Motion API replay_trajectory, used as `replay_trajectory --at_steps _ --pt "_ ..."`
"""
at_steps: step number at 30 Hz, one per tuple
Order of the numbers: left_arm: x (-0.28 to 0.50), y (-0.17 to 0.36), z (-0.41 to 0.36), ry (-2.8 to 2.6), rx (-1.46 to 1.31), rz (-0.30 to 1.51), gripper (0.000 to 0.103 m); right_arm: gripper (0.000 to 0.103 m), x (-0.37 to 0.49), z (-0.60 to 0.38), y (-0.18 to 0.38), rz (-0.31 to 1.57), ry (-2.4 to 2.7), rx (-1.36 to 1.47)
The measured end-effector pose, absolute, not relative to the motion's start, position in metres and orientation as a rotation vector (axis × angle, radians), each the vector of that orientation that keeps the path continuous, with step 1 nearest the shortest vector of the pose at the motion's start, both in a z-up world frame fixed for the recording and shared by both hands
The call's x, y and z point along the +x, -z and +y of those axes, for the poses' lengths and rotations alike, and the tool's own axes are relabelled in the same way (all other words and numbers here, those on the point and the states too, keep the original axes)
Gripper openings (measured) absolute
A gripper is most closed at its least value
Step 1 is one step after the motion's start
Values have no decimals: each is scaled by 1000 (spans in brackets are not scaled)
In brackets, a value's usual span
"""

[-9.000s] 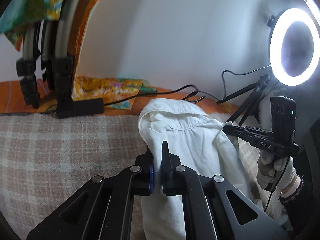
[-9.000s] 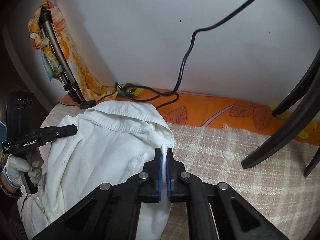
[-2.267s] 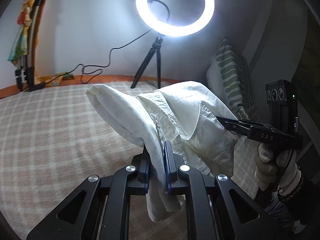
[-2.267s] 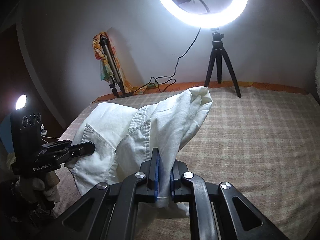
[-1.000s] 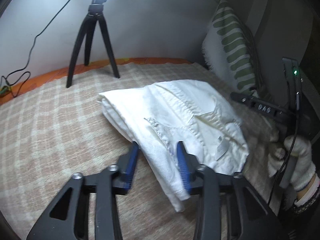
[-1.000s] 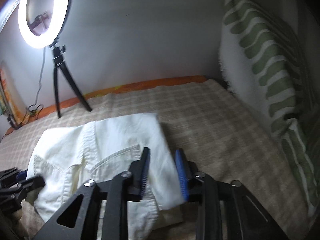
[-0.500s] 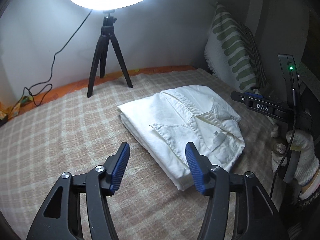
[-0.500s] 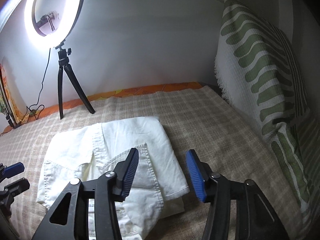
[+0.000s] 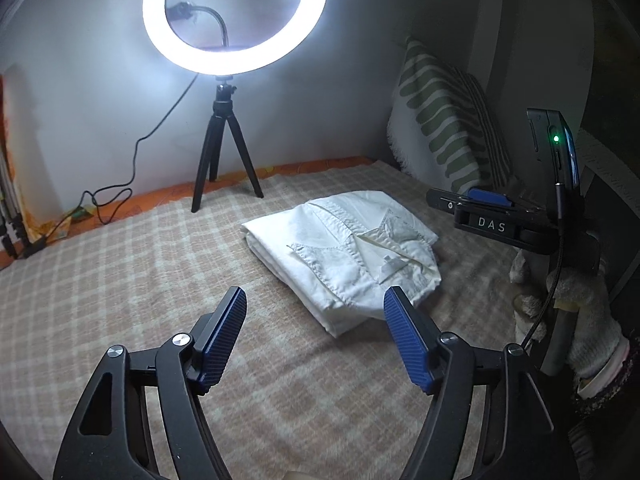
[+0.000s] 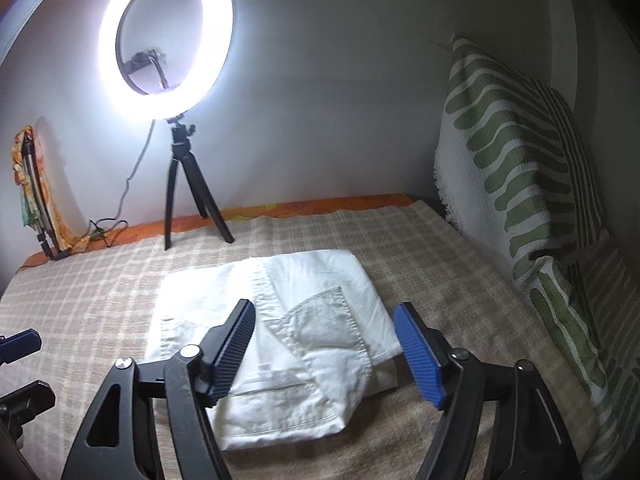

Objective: Fold small clothes

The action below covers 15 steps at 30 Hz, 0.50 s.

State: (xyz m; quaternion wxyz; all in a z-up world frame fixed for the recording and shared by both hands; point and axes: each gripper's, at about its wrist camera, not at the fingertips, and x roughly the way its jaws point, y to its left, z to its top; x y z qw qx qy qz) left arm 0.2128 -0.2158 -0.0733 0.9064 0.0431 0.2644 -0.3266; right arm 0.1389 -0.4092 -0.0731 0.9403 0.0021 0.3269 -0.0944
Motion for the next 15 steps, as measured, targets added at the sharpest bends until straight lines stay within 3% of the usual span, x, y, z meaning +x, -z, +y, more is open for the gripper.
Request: replay_trajectory --at_steps 3,9,15 --pt "201 70 -204 668 84 533 81 87 125 -390 68 637 194 -21" --pt "180 69 -185 628 98 507 82 93 106 -361 65 612 205 -37" --pt "170 72 -173 574 143 518 91 100 94 -341 65 607 236 -52"
